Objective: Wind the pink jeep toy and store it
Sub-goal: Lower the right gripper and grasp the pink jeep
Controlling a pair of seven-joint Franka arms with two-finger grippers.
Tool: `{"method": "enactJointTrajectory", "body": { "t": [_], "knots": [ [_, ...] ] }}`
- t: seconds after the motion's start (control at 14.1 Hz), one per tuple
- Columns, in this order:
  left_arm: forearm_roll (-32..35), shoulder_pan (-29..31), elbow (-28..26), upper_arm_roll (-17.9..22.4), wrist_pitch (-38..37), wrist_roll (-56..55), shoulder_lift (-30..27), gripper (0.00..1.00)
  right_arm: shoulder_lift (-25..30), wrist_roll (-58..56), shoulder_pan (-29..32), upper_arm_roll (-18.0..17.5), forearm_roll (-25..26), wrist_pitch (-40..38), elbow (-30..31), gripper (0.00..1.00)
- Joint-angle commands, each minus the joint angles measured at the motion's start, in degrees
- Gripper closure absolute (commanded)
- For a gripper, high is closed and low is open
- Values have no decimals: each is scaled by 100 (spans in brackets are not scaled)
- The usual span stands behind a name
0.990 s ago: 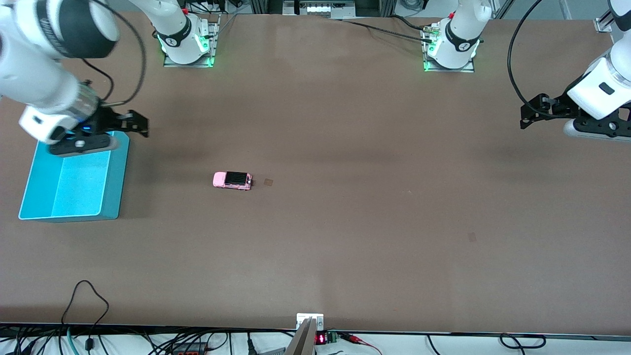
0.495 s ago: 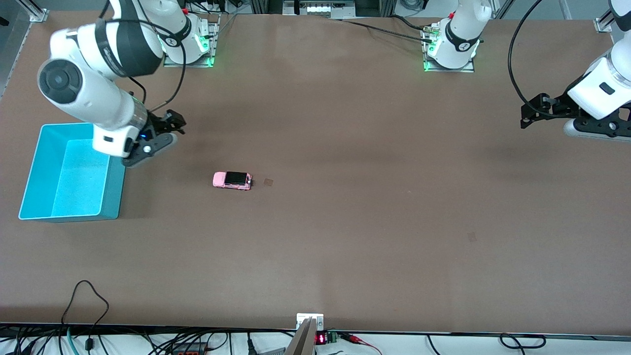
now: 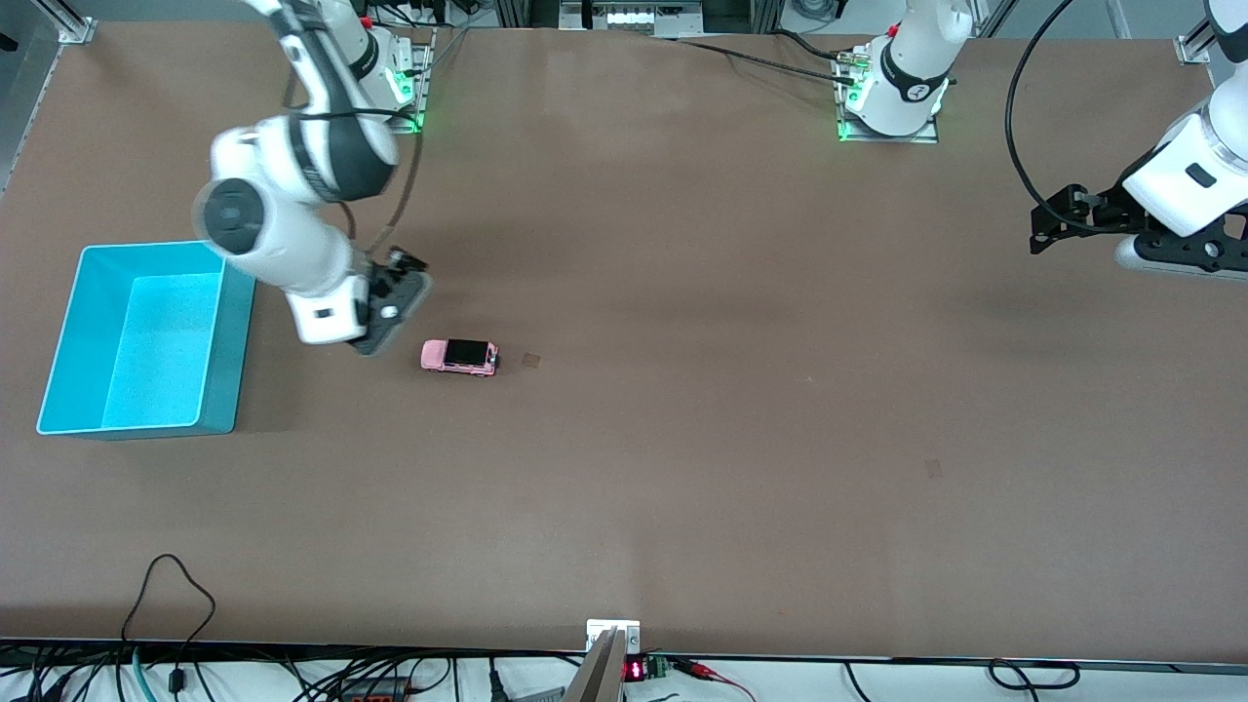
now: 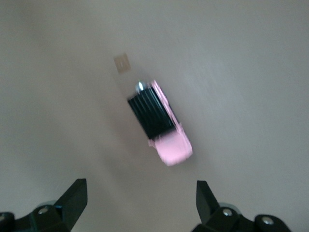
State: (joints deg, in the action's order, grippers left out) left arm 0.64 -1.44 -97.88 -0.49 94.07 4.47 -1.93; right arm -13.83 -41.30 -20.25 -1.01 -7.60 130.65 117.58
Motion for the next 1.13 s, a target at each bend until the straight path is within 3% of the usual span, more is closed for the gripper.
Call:
{"method": "enactJointTrajectory", "body": {
  "t": [0.0, 0.28, 0.85, 0.92, 1.06],
  "knots": [
    [-108, -41, -3, 67, -38, 133, -36, 0, -408, -370, -417, 49, -58, 1178, 309, 0],
    [-152, -41, 155, 67, -29, 133, 87, 0, -1042, -825, -541, 57, -58, 2191, 327, 0],
    [-152, -32, 182, 67, -46, 142, 105, 0, -1272, -1355, -453, 75, -49, 2474, 388, 0],
    [-152, -32, 182, 67, -46, 142, 114, 0, -1254, -1381, -445, 75, -49, 2466, 415, 16],
    [-170, -32, 182, 67, -46, 90, 105, 0, -1245, -1521, -427, 75, -49, 2448, 459, 68]
  ]
}}
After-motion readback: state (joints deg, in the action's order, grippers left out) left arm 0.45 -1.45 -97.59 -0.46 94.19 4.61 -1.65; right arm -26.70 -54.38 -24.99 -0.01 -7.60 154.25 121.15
